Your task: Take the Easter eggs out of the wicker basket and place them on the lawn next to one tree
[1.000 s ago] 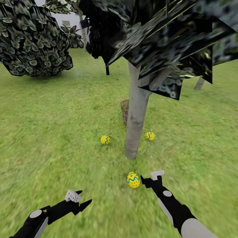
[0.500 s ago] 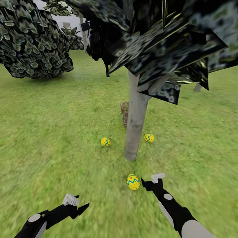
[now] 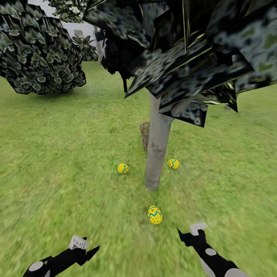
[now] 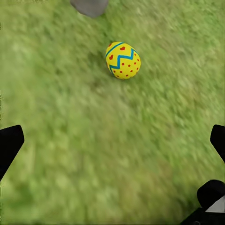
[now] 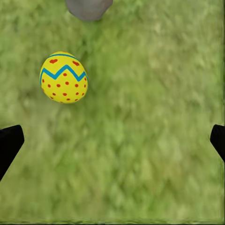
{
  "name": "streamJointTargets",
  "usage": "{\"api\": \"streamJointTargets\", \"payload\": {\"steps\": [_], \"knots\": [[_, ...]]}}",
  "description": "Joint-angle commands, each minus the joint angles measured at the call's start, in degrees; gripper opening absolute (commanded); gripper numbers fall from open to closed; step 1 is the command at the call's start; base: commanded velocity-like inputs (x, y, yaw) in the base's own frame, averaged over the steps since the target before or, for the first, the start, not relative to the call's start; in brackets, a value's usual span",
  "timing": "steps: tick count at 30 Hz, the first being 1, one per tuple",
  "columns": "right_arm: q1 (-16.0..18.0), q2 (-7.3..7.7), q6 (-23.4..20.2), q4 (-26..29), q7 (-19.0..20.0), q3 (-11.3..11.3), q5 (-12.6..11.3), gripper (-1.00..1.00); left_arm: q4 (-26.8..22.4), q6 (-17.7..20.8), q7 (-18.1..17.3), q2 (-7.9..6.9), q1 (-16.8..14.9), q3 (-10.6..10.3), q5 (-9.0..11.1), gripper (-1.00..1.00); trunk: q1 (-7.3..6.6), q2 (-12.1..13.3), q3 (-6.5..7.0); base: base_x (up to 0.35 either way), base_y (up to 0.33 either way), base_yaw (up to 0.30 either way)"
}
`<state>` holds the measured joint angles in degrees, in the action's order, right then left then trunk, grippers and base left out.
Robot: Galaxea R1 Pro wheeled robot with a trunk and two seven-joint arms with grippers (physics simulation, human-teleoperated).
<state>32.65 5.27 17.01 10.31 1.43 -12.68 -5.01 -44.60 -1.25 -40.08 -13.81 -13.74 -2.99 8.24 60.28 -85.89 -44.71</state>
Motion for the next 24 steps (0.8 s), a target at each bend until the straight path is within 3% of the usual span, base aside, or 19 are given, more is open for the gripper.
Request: {"api": "streamJointTargets", "payload": {"steps": [1,4,9,20,24], "knots": [[0.0,0.27,0.7,-1.0,0.2,-0.4,-0.5,1.00,0.3,-0.2,0.0,-0.12,0.0,-0.2,0.4,1.00,-0.23,0.4,0.19,0.000,0.000,0.000],[0.0,1.00,2.2,-5.0,0.2,-0.4,-0.7,1.00,4.1,-0.5,0.0,-0.18,0.1,0.0,0.4,1.00,-0.89,1.6,0.98,0.000,0.000,0.000],[0.0,1.13,2.3,-5.8,0.2,-0.4,-0.7,1.00,4.5,1.1,-0.3,0.05,0.1,0.1,0.4,1.00,-1.99,3.6,2.33,-0.019,0.000,0.000],[0.0,1.26,2.3,-5.9,0.2,-0.2,-0.7,1.00,4.4,1.4,-0.5,-0.06,0.1,0.0,0.4,1.00,-4.40,8.0,5.28,-0.293,0.000,-0.006],[0.0,1.31,2.3,-5.9,0.1,-0.2,-0.8,1.00,4.4,1.5,-0.7,-0.17,0.1,0.1,0.5,1.00,-5.28,9.6,6.37,-0.083,0.000,-0.055]]}}
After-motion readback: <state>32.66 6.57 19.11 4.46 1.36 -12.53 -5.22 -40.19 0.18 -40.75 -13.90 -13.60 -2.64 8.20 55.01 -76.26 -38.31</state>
